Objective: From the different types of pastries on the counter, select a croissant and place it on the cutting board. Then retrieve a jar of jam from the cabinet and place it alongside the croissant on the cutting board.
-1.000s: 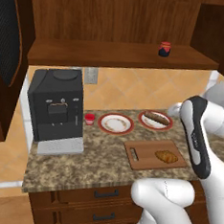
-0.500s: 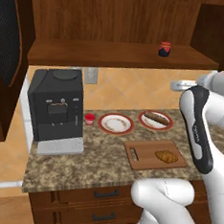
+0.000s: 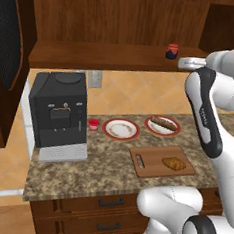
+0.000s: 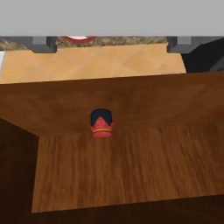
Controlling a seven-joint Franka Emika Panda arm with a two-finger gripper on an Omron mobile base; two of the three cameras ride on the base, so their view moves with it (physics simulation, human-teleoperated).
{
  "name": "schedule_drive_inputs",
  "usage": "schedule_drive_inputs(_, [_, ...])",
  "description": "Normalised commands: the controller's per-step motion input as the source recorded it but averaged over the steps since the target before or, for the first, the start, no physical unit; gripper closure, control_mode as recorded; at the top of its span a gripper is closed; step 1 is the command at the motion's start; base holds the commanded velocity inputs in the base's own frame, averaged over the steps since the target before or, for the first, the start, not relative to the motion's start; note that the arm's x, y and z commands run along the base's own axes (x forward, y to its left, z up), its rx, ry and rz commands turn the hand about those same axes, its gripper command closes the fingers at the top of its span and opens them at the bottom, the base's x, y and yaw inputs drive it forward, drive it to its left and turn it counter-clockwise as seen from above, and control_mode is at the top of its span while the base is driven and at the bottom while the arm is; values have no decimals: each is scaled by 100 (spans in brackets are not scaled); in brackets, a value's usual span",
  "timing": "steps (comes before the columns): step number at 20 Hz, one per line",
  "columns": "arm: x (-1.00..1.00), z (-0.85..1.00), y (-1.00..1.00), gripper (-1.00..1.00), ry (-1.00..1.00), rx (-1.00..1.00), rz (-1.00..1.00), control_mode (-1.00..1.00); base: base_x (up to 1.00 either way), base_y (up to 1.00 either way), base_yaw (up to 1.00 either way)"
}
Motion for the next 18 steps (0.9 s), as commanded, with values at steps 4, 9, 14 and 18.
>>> schedule_drive_inputs(4, [13,19,0,-100,-2,0,0,-100,0,0,0])
schedule_drive_inputs(9, [32,51,0,-100,-1,-1,0,-100,0,0,0])
schedule_drive_inputs(14, [55,4,0,-100,2,0,0,-100,0,0,0])
schedule_drive_inputs(18, [80,0,-4,-100,9,-3,0,-100,0,0,0])
